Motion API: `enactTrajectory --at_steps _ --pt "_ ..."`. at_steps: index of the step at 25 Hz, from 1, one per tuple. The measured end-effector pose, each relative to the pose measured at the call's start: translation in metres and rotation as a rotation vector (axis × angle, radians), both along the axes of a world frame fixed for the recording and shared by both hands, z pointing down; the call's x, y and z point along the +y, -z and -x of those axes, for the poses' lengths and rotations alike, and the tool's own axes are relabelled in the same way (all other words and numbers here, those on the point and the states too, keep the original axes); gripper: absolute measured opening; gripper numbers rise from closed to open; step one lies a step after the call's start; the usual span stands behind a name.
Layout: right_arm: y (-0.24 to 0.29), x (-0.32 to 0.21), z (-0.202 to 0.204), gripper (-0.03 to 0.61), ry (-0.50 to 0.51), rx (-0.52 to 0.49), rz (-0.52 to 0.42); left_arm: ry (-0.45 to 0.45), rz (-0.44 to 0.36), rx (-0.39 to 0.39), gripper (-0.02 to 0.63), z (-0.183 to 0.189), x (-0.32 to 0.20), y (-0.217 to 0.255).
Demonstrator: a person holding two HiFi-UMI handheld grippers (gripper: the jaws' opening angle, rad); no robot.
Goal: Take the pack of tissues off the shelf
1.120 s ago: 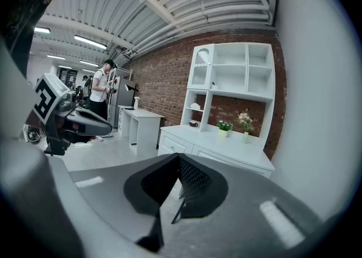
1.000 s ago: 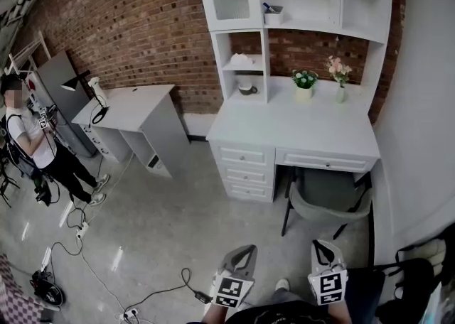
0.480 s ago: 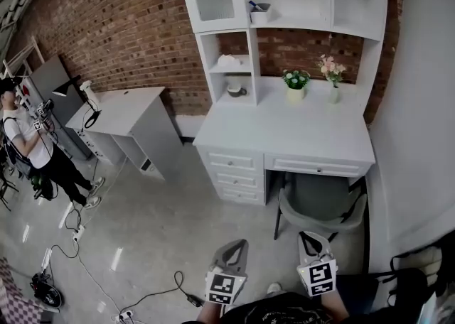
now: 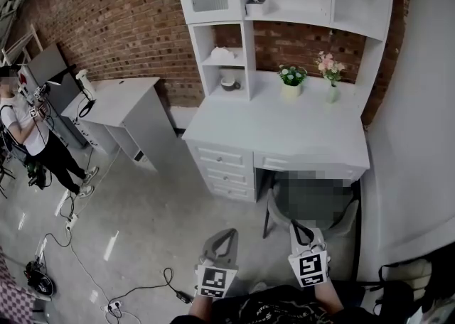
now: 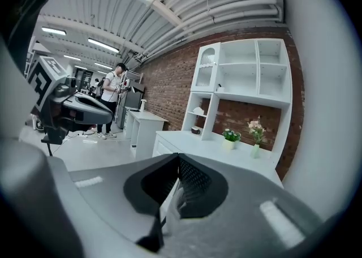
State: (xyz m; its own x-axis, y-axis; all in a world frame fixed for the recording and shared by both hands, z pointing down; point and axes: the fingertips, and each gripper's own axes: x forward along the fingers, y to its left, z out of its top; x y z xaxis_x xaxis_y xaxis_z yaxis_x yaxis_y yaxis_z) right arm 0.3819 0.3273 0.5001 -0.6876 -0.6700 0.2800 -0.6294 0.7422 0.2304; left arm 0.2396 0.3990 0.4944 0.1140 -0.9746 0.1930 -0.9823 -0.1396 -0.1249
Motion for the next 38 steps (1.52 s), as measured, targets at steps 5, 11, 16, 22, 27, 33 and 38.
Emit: enactTrajectory --at_steps 5,11,16,22,27,33,38 --pt "0.005 -0.018 0.004 0.005 0.024 -0.002 -0.033 0.003 -0.023 -0.008 0.009 0.006 -0.023 0.006" --pt "0.007 -0.040 0.015 0.005 0.017 -0.001 -0.061 0.007 -0.049 -0.011 0.009 0.021 -0.046 0.010" --pt "0.003 -0.053 0.031 0.005 0.037 0.023 -0.057 0.024 -0.050 0.003 0.009 0.038 -0.064 0.007" --pt "0.007 -0.080 0.049 0.005 0.005 0.033 -0.075 0.008 -0.053 -0.010 0.009 0.058 -0.092 0.007" --pt "0.010 -0.104 0.066 0.004 -0.027 0.033 -0.079 -0.011 -0.078 -0.024 0.009 0.080 -0.117 0.015" --pt "0.012 -0.131 0.095 0.005 -0.050 0.045 -0.074 -0.029 -0.099 -0.006 0.009 0.116 -0.144 0.024" --pt "0.016 -0.147 0.128 0.005 -0.065 0.063 -0.089 -0.055 -0.099 -0.010 0.009 0.148 -0.165 0.024"
